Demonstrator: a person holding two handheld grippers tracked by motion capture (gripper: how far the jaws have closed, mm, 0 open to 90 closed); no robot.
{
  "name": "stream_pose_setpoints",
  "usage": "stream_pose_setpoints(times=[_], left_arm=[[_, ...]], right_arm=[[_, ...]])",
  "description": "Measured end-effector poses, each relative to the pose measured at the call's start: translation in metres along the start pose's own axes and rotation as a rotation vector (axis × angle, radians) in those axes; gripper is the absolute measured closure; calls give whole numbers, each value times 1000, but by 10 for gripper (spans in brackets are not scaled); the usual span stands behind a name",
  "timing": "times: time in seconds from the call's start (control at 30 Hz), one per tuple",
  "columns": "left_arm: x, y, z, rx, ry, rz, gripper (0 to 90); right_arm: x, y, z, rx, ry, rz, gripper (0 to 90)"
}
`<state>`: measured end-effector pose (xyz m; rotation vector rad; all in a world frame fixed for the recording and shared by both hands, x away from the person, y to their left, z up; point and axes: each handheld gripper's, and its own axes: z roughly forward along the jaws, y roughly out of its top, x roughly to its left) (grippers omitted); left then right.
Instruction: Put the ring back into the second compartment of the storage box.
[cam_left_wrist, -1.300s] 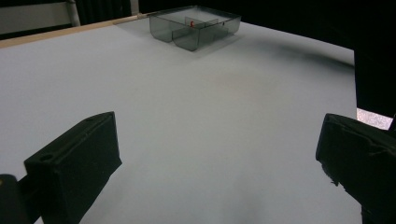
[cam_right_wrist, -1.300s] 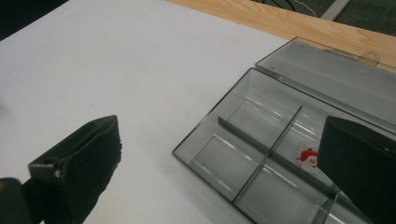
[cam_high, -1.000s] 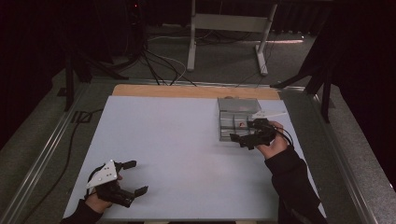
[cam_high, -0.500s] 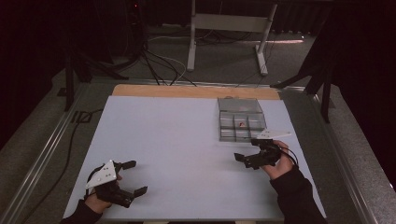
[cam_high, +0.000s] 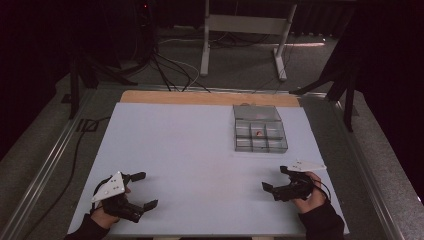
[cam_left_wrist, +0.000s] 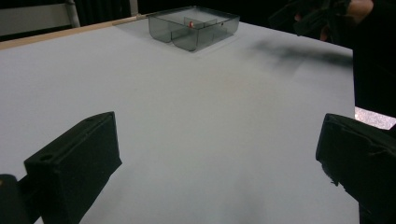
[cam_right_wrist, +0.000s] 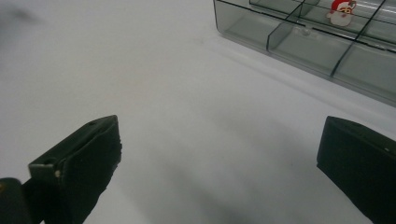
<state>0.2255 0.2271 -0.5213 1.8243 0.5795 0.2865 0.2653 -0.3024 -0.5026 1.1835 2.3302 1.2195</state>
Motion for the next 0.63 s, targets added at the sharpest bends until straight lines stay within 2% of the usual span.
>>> stream_pose_setpoints(times=[0.1,0.17,0.33,0.63], left_arm=[[0,0,0,2,0,0,2],[0,0,0,1,-1,-1,1],[0,0,0,-1,-2,-2,1],[-1,0,1,-2,-1,0,1]], right_arm=[[2,-6,-2,2,12,-23,0],[4,-13,-4,23,13,-40,0],[3,-21,-6,29,-1,-31,0],[0,-24,-7,21,16,-30,0]])
